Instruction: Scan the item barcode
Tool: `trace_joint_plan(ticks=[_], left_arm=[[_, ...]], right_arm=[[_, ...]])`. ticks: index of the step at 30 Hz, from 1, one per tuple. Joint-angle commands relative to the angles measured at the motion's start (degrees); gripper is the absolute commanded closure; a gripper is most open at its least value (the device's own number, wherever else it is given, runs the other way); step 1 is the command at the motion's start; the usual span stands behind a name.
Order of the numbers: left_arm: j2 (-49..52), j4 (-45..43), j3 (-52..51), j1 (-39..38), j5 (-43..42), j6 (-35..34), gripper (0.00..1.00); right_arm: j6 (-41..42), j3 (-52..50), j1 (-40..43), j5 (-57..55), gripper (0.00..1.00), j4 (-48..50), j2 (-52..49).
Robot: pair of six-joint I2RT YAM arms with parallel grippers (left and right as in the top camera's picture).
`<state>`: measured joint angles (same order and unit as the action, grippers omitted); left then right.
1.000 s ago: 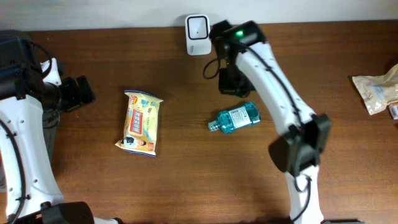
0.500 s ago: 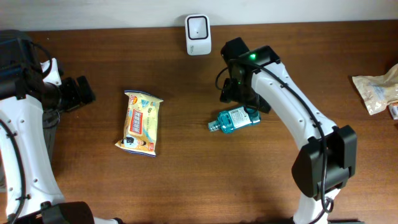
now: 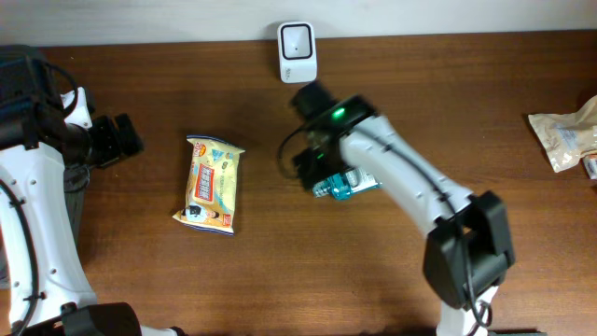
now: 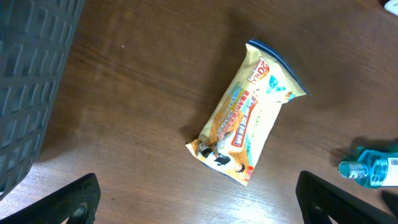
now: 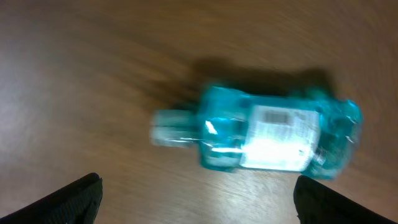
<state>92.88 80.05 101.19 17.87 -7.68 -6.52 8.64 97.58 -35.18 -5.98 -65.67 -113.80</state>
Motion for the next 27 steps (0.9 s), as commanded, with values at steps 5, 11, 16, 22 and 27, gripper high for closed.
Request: trace_joint_plan(ticks=[5,11,16,22,27], left_arm=[[-0.8,-0.1,-0.1,0.2,-0.4,-0.3,0.01],[-0.8,-0.1,-0.1,0.2,-0.4,-0.3,0.01],[-0.8,-0.1,-0.1,0.2,-0.4,-0.3,0.01],[-0.8,-0.1,-0.1,0.2,-0.4,-0.3,0.01],[-0.8,-0.1,-0.1,0.2,-0.4,-0.3,0.01]], right_arm=[[-3.3,-0.4,-11.3,-16.9,0.02,0.6,-8.2],[1.3,-0.4,-16.1,-32.3,0.02,-1.0,-15.0],[5.2,-0.4,-15.3,-32.2,0.01,-1.0,-15.1],[21.0,-0.4,-10.8,-32.0,0.01,-3.2,-15.1],[28.3,1.6,-4.2,-20.6,0.08,-5.2,-13.6]])
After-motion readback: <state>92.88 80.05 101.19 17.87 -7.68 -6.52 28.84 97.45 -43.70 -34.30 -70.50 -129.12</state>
